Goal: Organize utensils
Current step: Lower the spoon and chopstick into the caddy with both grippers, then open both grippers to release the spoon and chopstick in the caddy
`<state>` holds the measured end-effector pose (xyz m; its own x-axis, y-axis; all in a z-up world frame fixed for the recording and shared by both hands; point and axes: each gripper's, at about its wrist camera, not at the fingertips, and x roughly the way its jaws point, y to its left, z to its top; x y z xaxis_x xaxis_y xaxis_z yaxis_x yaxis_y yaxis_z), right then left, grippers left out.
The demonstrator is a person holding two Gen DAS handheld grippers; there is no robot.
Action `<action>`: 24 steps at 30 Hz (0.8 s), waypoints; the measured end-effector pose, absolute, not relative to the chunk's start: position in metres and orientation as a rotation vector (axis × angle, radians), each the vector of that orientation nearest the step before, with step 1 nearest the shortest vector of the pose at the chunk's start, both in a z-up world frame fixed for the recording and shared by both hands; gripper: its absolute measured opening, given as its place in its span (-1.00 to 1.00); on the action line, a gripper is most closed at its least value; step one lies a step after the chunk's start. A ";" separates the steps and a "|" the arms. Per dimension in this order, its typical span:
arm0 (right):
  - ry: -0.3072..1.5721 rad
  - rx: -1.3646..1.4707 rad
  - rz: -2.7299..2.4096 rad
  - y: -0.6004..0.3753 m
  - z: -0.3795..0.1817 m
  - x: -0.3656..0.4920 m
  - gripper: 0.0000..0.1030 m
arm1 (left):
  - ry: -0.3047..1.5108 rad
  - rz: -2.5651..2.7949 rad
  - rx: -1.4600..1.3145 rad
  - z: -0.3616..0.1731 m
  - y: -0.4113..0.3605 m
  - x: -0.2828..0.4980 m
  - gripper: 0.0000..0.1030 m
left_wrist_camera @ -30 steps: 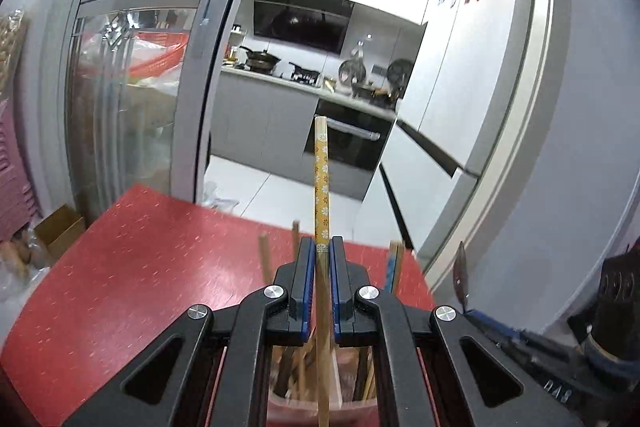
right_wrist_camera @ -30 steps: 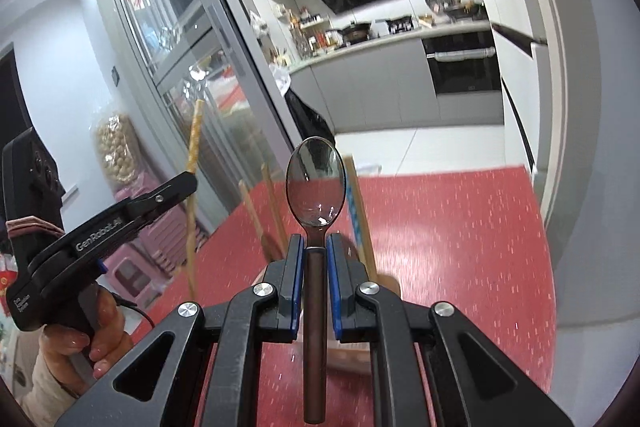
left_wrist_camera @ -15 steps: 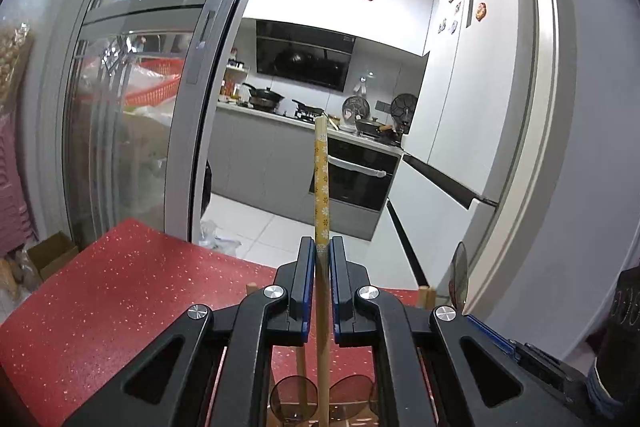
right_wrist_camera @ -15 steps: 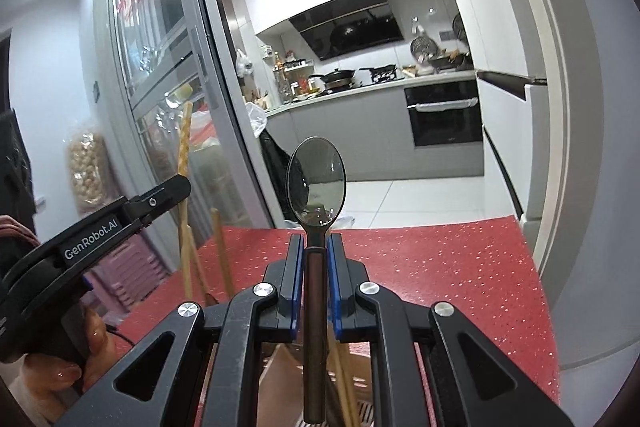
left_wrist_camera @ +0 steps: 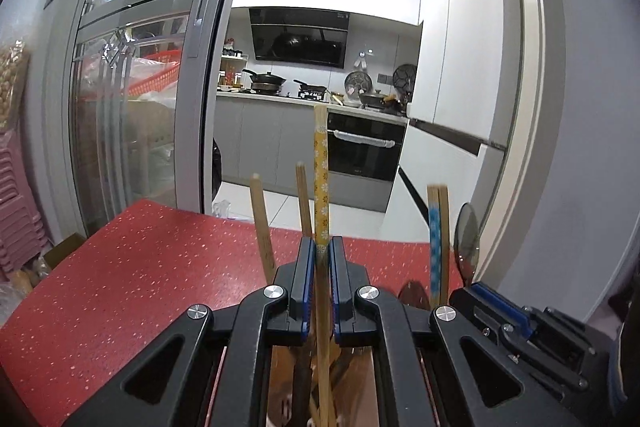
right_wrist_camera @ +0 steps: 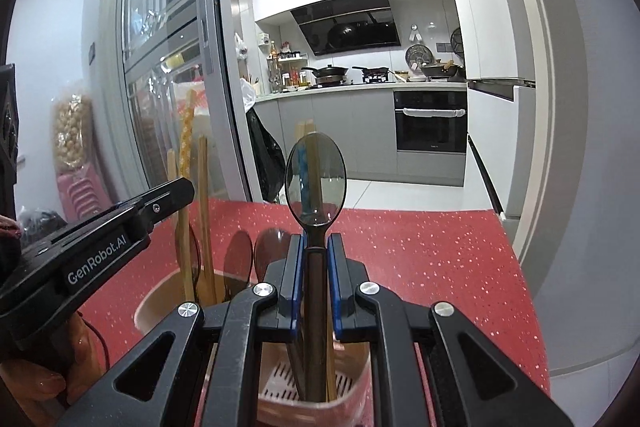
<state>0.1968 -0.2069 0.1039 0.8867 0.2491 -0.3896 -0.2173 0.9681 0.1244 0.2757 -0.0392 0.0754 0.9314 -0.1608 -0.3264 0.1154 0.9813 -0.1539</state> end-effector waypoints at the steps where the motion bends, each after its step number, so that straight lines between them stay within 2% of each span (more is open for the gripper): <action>1: 0.420 0.078 0.242 -0.207 0.102 0.195 -0.76 | 0.354 -0.140 -0.125 0.073 -0.040 0.274 -0.37; 20: 0.529 0.070 0.256 -0.207 0.099 0.203 -0.74 | 0.488 -0.098 -0.078 0.056 -0.041 0.268 -0.36; 22: 0.552 0.084 0.261 -0.209 0.098 0.208 -0.66 | 0.495 -0.094 -0.079 0.056 -0.040 0.268 -0.36; 24: 0.571 0.097 0.268 -0.211 0.098 0.212 -0.38 | 0.501 -0.092 -0.084 0.057 -0.040 0.268 -0.36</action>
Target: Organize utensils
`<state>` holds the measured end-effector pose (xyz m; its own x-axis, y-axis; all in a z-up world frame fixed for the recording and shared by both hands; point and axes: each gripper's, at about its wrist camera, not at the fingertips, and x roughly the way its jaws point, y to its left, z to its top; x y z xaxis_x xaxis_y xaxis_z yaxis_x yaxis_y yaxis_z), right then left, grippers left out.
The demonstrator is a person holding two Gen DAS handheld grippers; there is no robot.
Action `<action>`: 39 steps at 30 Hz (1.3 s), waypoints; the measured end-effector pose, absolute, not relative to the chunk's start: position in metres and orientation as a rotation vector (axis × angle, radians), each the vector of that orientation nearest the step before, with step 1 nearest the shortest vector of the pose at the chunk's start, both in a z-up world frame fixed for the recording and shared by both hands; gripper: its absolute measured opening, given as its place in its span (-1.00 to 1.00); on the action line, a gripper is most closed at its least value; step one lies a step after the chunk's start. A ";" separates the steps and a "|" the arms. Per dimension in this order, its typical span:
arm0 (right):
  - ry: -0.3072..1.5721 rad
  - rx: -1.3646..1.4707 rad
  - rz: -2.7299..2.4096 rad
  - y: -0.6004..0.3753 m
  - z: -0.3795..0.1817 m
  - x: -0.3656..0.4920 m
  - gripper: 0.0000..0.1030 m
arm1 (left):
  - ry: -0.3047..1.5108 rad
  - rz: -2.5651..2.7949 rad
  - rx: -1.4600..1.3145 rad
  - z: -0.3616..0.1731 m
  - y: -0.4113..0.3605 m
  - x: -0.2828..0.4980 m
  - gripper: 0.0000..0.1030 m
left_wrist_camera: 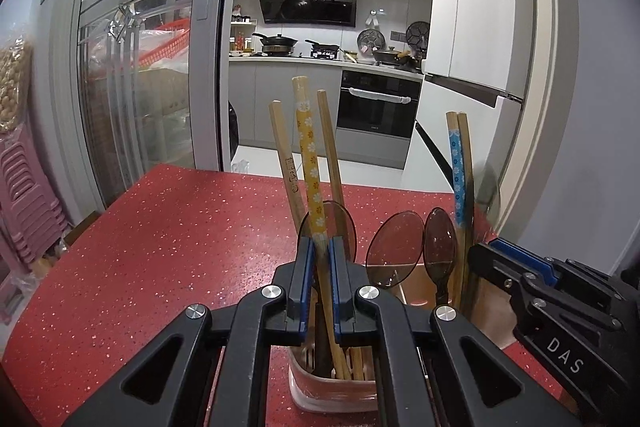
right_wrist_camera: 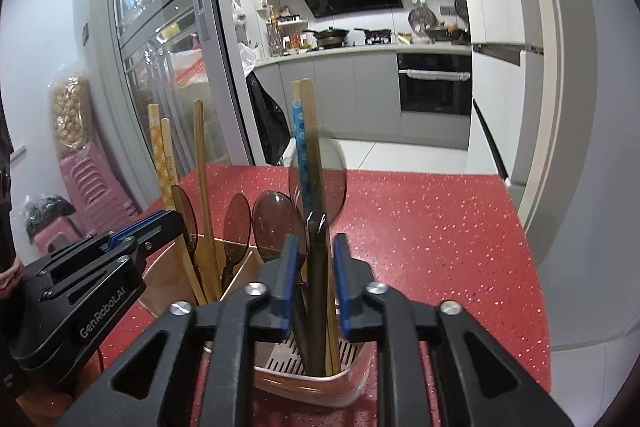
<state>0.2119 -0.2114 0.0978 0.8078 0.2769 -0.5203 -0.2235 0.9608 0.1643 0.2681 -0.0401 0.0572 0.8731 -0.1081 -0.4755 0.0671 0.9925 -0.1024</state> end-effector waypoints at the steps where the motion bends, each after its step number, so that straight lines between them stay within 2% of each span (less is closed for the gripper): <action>1: 0.578 0.103 0.271 -0.213 0.098 0.213 -0.33 | 0.505 -0.091 -0.085 0.058 -0.040 0.268 -0.36; 16: 0.577 0.112 0.275 -0.213 0.116 0.183 0.12 | 0.510 -0.060 -0.092 0.071 -0.032 0.249 -0.36; 31: 0.727 0.186 0.218 -0.227 0.096 0.148 0.52 | 0.565 -0.060 -0.082 0.059 -0.013 0.214 -0.36; 39: 0.772 0.151 0.187 -0.219 0.080 0.127 0.61 | 0.616 -0.076 -0.055 0.042 -0.011 0.195 -0.33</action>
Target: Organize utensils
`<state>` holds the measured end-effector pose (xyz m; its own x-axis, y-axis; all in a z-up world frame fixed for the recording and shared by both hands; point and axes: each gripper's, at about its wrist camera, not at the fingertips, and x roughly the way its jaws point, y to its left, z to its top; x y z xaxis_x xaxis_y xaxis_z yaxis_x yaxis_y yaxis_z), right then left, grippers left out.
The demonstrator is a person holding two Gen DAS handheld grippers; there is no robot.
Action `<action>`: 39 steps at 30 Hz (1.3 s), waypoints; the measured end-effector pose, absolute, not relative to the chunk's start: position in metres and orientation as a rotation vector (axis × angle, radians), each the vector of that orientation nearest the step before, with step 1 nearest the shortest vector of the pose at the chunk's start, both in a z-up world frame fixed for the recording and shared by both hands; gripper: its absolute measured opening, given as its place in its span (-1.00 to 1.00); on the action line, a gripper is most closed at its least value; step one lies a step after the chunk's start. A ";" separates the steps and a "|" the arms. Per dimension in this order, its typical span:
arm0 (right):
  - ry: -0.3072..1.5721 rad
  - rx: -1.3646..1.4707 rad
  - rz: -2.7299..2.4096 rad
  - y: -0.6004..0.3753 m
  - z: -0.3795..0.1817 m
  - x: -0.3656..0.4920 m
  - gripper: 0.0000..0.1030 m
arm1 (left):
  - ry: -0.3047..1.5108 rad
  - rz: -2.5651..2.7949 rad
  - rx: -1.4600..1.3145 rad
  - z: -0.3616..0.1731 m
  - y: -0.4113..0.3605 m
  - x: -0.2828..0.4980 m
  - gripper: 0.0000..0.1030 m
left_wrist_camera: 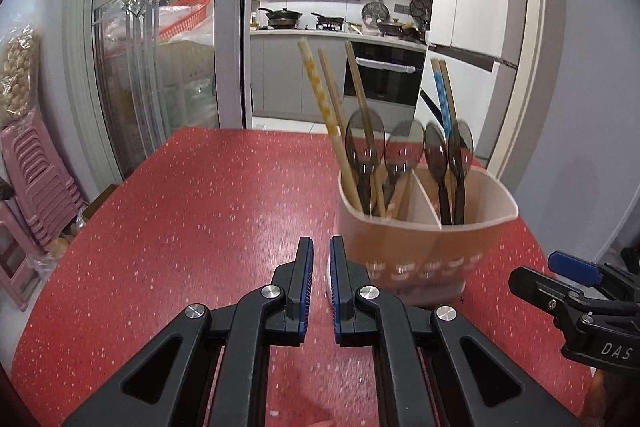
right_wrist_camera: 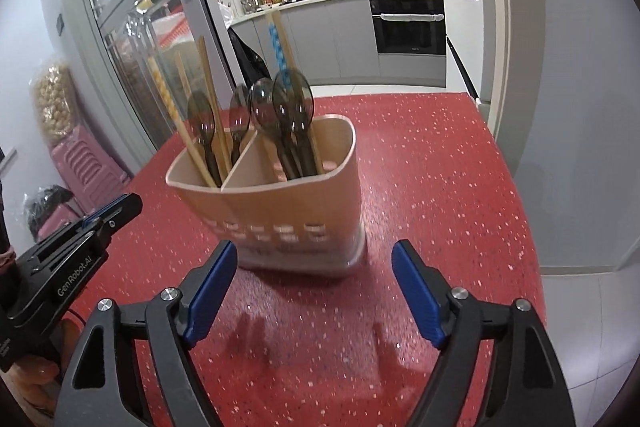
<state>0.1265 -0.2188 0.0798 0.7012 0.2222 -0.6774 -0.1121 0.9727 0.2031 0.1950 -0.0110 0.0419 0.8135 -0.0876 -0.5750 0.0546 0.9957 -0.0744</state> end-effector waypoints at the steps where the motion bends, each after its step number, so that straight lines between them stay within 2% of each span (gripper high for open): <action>1: 0.775 0.149 0.184 -0.218 0.079 0.124 0.63 | 0.625 -0.073 -0.056 0.040 -0.010 0.193 0.34; 2: 0.777 0.149 0.181 -0.218 0.078 0.122 0.66 | 0.634 -0.067 -0.057 0.038 -0.009 0.191 1.00; 5: 0.779 0.150 0.170 -0.218 0.074 0.116 0.72 | 0.625 -0.038 -0.056 0.033 -0.007 0.182 1.00; 8: 0.789 0.151 0.159 -0.218 0.070 0.111 0.90 | 0.637 -0.033 -0.057 0.022 -0.006 0.179 1.00; 15: 0.775 0.135 0.110 -0.220 0.063 0.098 0.90 | 0.653 -0.017 -0.051 0.003 -0.006 0.172 1.00; 17: 0.738 0.138 0.086 -0.221 0.064 0.092 1.00 | 0.651 -0.012 -0.049 0.000 -0.006 0.168 1.00; 25: 0.611 0.111 0.039 -0.218 0.072 0.071 1.00 | 0.616 0.002 -0.035 0.000 -0.005 0.148 1.00; 39: 0.586 0.042 0.012 -0.208 0.069 0.056 1.00 | 0.567 0.022 -0.027 -0.001 -0.001 0.128 1.00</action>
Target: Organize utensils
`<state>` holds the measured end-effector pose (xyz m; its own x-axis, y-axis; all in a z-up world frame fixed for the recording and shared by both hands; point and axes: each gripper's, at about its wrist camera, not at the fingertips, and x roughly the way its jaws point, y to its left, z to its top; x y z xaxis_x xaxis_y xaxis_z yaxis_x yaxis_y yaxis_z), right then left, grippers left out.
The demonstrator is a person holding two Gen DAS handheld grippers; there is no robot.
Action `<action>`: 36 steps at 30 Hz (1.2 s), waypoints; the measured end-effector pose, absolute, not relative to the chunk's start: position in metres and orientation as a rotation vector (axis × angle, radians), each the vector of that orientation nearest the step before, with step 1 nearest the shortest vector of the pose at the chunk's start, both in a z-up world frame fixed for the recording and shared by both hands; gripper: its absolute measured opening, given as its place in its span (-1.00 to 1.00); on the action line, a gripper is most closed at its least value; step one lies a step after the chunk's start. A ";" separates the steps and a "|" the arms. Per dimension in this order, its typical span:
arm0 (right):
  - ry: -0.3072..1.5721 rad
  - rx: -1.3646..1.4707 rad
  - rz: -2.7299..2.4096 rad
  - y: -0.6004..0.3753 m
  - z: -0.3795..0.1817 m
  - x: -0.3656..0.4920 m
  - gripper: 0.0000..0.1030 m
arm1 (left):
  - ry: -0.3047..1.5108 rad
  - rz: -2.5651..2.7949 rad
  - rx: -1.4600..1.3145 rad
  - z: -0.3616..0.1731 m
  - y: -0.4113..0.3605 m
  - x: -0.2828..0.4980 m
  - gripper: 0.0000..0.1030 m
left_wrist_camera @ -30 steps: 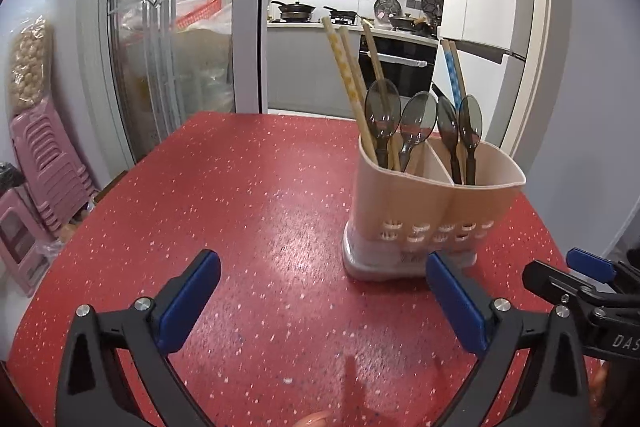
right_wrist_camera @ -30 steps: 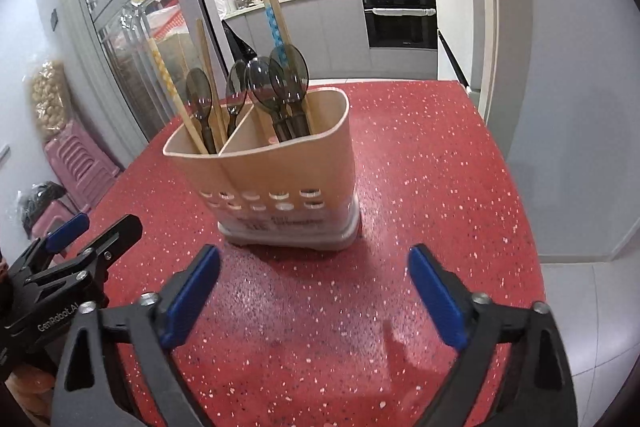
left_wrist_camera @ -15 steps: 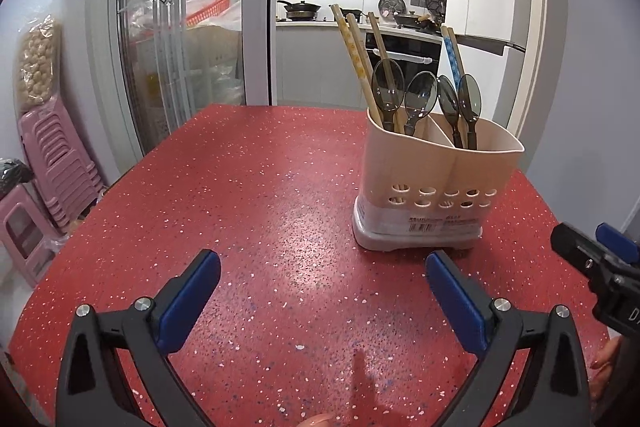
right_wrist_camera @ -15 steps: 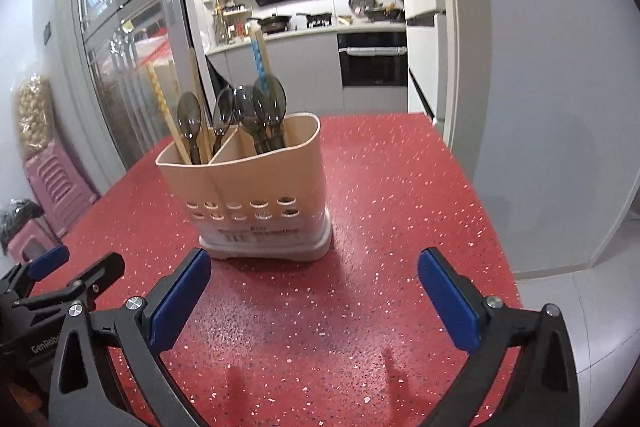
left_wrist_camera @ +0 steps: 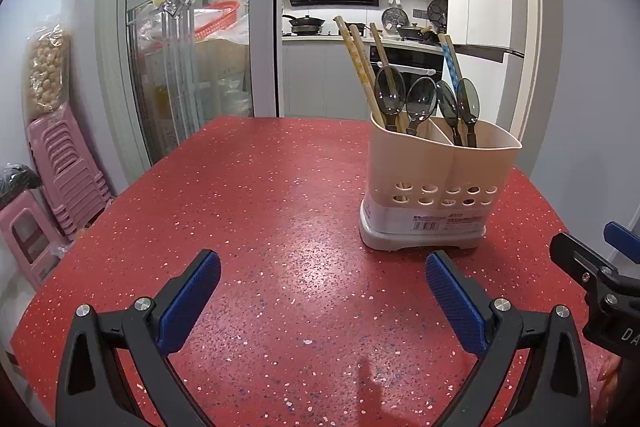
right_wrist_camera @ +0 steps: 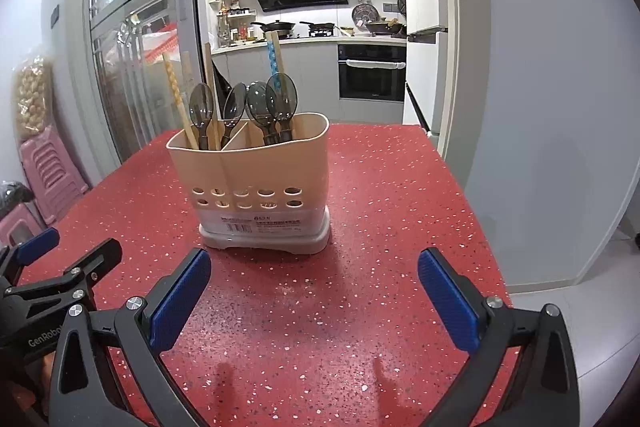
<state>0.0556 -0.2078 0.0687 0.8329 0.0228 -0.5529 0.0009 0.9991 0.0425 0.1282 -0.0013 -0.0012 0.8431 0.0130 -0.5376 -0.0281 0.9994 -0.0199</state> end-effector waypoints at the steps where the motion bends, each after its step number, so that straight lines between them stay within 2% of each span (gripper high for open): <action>1: 0.583 0.039 0.005 -0.208 0.069 0.055 1.00 | 0.567 0.022 -0.028 -0.001 -0.001 0.127 1.00; 36: 0.594 0.038 -0.017 -0.212 0.067 0.056 1.00 | 0.580 0.003 -0.013 -0.005 -0.006 0.129 1.00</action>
